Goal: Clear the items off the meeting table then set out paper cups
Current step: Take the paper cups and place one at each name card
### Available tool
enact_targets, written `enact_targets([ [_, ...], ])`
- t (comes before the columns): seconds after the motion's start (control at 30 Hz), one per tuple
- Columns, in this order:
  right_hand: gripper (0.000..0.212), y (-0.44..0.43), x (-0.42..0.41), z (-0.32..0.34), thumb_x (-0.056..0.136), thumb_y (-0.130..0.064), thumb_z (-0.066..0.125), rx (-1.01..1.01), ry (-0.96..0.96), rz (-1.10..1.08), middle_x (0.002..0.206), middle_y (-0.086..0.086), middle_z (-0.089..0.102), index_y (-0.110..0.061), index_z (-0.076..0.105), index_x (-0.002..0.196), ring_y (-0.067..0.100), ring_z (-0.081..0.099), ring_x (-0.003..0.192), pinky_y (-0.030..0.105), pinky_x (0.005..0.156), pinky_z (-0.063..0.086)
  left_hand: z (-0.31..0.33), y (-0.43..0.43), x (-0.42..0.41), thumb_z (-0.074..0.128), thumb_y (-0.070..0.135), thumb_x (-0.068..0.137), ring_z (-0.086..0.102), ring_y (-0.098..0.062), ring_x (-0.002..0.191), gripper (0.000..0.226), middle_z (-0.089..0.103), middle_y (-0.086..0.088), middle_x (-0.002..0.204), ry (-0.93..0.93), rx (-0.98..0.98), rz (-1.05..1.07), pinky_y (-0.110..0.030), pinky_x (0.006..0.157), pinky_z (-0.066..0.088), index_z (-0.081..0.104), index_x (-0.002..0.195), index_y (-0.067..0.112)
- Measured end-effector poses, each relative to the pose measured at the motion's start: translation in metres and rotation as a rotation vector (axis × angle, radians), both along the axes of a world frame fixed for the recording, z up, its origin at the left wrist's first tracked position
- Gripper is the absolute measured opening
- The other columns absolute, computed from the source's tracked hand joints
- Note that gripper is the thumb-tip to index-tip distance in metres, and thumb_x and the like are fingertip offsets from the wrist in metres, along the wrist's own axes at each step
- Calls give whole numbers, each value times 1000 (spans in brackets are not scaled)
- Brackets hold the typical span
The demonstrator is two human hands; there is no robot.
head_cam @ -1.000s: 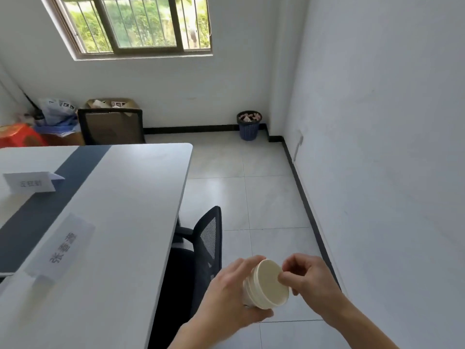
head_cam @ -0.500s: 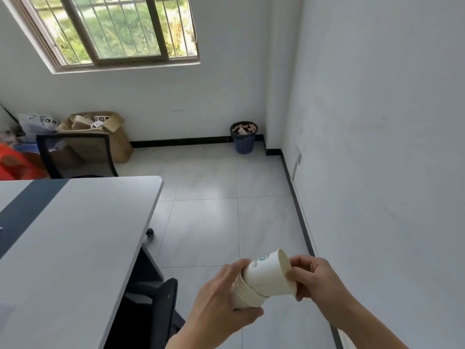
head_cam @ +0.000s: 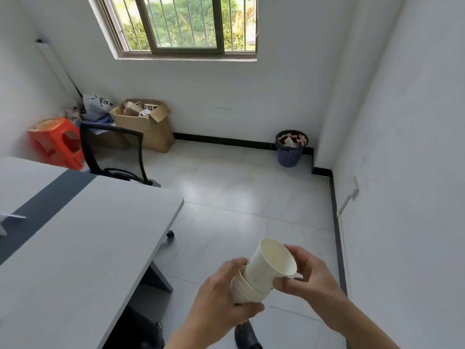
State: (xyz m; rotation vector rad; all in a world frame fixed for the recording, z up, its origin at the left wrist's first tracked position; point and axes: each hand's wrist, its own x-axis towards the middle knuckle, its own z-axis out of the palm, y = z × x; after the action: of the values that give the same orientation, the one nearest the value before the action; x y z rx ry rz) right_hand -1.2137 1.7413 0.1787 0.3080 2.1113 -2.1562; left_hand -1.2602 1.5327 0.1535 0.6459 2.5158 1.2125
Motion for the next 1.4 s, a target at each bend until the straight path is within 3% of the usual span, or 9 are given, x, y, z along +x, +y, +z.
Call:
enact_targets([
  [0.17, 65, 42, -104, 7, 47, -39, 77, -71, 26, -174, 84, -7, 71, -19, 64, 108, 16, 64, 82, 31, 70, 53, -3, 31, -101, 76, 56, 58, 57, -4, 82, 69, 58, 23, 98, -6, -3, 22, -21, 72, 49, 42, 118, 48],
  [0.4, 54, 88, -228, 0, 51, -44, 75, 51, 100, -195, 87, -11, 72, -31, 63, 103, 0, 65, 77, 15, 63, 54, 6, 25, -225, 79, 53, 57, 61, -6, 87, 67, 64, 14, 94, -21, 88, 274, -12, 70, 48, 48, 115, 46],
  [0.67, 39, 74, -410, -48, 58, -40, 79, 170, 104, 125, 82, -6, 72, -29, 66, 93, 4, 64, 68, 15, 57, 52, 2, -19, -313, 84, 48, 57, 60, -3, 89, 68, 65, 14, 96, -9, 174, 770, -21, 73, 52, 48, 116, 46],
  [0.77, 41, 52, -481, -53, 54, -46, 78, 192, 121, 295, 77, -7, 69, -26, 65, 88, 2, 61, 64, 12, 54, 48, 9, -27, -335, 85, 47, 55, 59, 3, 92, 70, 63, 27, 99, 25, 203, 967, -19, 74, 49, 46, 114, 48],
  [0.93, 37, -4, -565, -55, 61, -37, 76, 226, 120, 561, 81, 1, 67, -25, 61, 92, 3, 60, 67, 16, 56, 49, 19, -47, -334, 89, 36, 60, 58, 4, 94, 72, 64, 18, 100, 47, 178, 1249, -21, 78, 48, 47, 118, 42],
  [1.07, 34, -65, -593, -59, 66, -35, 80, 238, 144, 785, 79, -5, 67, -31, 61, 93, 5, 63, 71, 21, 59, 48, 16, -64, -298, 89, 30, 61, 65, -12, 86, 68, 66, 7, 99, 34, 173, 1519, -28, 76, 53, 49, 115, 40],
  [1.2, 32, -135, -598, -62, 70, -33, 81, 255, 181, 970, 82, -10, 68, -33, 59, 94, 5, 64, 73, 24, 61, 49, 5, -86, -259, 89, 30, 61, 58, 6, 91, 69, 64, 12, 103, 53, 189, 1736, -20, 75, 47, 49, 117, 38],
  [1.3, 33, -190, -594, -58, 76, -25, 82, 263, 229, 1070, 86, -15, 68, -34, 58, 97, 3, 65, 75, 21, 60, 49, -2, -114, -241, 88, 33, 61, 57, 9, 91, 68, 63, 13, 104, 76, 215, 1856, -19, 74, 45, 49, 117, 38],
  [1.4, 36, -247, -586, -47, 69, -37, 79, 269, 283, 1112, 87, -18, 68, -36, 57, 98, 1, 64, 75, 19, 55, 52, -5, -157, -232, 84, 45, 55, 57, 12, 91, 70, 63, 14, 103, 118, 236, 1915, -16, 71, 45, 48, 115, 40],
])
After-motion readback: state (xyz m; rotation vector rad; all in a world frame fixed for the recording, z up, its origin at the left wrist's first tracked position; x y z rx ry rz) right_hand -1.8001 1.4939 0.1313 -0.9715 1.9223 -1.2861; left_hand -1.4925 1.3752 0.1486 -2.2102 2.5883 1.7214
